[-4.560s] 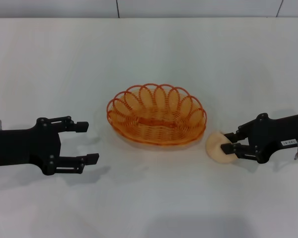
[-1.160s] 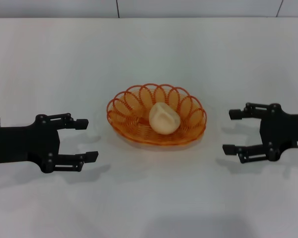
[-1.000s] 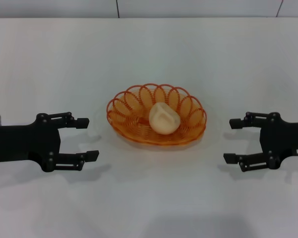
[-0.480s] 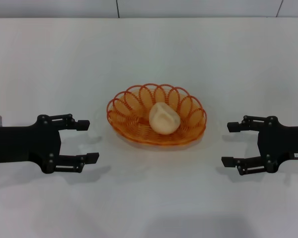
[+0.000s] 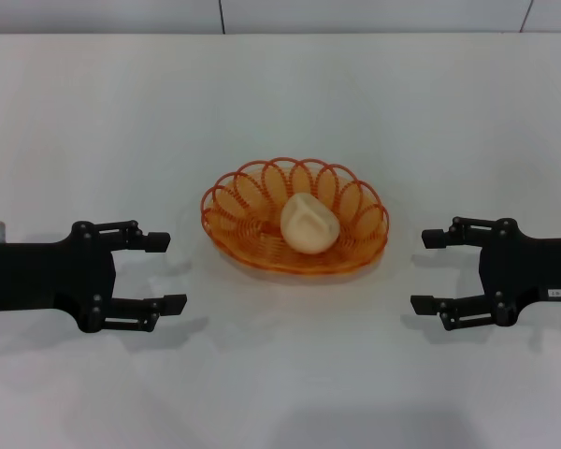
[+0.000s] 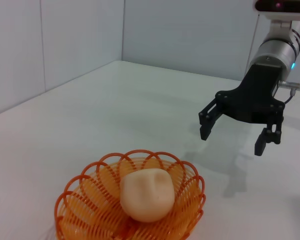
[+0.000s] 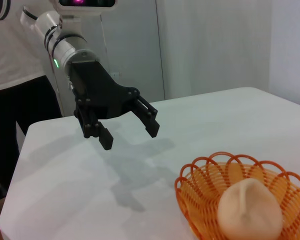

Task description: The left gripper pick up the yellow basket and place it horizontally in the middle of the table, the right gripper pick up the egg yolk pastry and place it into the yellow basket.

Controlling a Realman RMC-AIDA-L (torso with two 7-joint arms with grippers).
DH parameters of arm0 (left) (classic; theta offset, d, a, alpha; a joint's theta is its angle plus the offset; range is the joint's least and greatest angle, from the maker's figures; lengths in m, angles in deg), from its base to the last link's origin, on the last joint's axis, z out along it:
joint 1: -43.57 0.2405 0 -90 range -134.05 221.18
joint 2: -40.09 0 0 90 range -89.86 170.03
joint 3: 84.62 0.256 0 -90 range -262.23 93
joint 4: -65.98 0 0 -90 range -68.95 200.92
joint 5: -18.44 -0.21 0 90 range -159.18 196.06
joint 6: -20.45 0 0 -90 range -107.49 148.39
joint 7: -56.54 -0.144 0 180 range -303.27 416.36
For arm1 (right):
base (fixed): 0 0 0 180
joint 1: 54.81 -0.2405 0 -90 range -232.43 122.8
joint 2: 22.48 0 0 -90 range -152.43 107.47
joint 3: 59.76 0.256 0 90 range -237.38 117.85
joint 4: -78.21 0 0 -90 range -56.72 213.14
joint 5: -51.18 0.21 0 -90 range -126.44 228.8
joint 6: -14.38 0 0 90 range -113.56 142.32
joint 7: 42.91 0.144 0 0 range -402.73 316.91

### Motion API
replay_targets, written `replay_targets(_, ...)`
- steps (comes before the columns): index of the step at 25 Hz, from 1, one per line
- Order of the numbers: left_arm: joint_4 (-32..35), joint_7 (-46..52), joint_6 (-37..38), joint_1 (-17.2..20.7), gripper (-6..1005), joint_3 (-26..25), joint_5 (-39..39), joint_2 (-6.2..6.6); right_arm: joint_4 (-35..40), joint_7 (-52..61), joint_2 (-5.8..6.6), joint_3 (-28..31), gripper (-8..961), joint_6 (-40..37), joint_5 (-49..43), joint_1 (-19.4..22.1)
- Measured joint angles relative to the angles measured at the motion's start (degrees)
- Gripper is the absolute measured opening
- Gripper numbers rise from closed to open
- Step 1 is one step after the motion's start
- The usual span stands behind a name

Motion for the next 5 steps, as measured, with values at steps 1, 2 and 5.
replay_targets(1, 0.0, 0.0, 0.0, 0.0, 807, 0.0, 0.0, 0.0, 0.0, 0.0, -0.04, 0.0, 857, 0.0, 0.0, 0.0)
replay_targets(2, 0.0, 0.0, 0.0, 0.0, 807, 0.0, 0.0, 0.0, 0.0, 0.0, -0.05, 0.0, 857, 0.0, 0.0, 0.1)
replay_targets(5, 0.0, 0.0, 0.0, 0.0, 807, 0.0, 0.0, 0.0, 0.0, 0.0, -0.1, 0.0, 857, 0.0, 0.0, 0.1)
